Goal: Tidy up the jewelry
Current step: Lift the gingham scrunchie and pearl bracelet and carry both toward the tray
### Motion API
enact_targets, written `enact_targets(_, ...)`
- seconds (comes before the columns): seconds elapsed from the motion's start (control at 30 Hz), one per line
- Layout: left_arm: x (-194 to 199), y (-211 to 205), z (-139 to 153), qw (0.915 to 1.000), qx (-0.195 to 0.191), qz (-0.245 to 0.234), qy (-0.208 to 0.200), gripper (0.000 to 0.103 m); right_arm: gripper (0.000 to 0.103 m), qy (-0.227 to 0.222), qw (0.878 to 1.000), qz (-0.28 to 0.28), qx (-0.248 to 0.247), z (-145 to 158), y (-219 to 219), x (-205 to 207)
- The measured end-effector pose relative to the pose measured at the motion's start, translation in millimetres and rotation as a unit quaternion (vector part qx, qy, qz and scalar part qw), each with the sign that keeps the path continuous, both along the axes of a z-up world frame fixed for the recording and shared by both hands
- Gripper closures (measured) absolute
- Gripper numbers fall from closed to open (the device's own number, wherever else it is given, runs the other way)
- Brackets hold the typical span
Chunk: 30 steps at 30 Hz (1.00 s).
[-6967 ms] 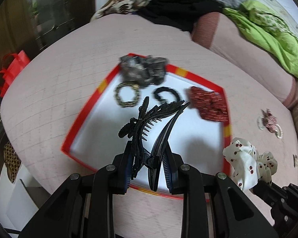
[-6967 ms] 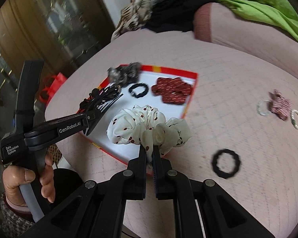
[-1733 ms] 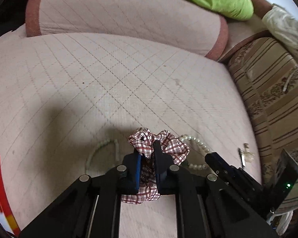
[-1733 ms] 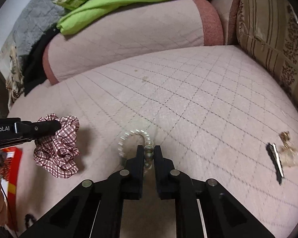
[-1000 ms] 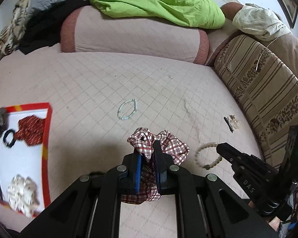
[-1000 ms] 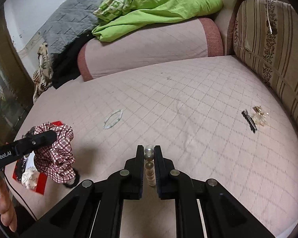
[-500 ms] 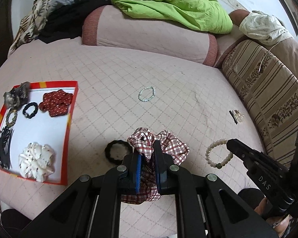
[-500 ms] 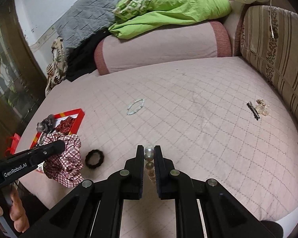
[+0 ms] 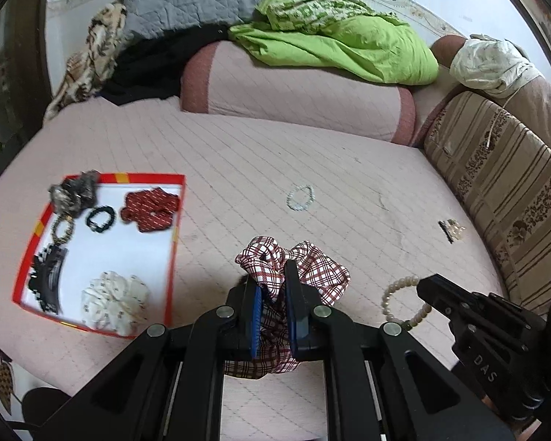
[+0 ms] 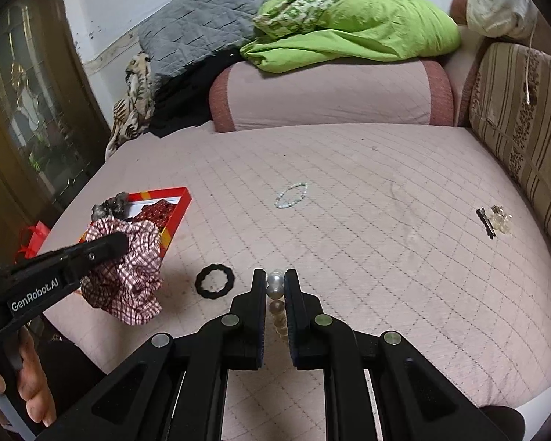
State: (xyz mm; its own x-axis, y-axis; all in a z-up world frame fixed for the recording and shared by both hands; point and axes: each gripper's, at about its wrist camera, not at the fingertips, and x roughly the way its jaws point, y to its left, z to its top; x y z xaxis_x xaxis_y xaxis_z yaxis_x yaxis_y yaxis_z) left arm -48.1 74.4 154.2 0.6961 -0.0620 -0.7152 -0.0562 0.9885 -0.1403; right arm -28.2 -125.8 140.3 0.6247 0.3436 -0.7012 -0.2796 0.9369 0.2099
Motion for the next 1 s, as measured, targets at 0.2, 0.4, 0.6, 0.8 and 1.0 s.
enact_targets(0.2, -6, 8, 6, 0.9993, 0.031, 0.018, -0.012, 0.092, 0.092, -0.007, 1.000, 0.011, -0.011, 5, 12, -6)
enact_targets(0.4, -8, 21, 7, 0.9972, 0.059, 0.044, -0.016, 0.092, 0.092, -0.013, 0.999, 0.021, -0.027, 8, 28, -10)
enact_targets(0.6, -10, 40, 5, 0.9957, 0.061, 0.068, -0.010, 0.092, 0.092, -0.013, 0.999, 0.023, -0.047, 11, 48, -10)
enact_targets(0.8, -13, 60, 3, 0.9947, 0.052, 0.089, -0.006, 0.092, 0.092, -0.005, 0.998, 0.015, -0.067, 13, 66, -5)
enact_targets(1.0, -15, 80, 0, 0.9928, 0.048, 0.110, -0.005, 0.092, 0.092, -0.003, 0.995, 0.017, -0.096, 14, 91, -2)
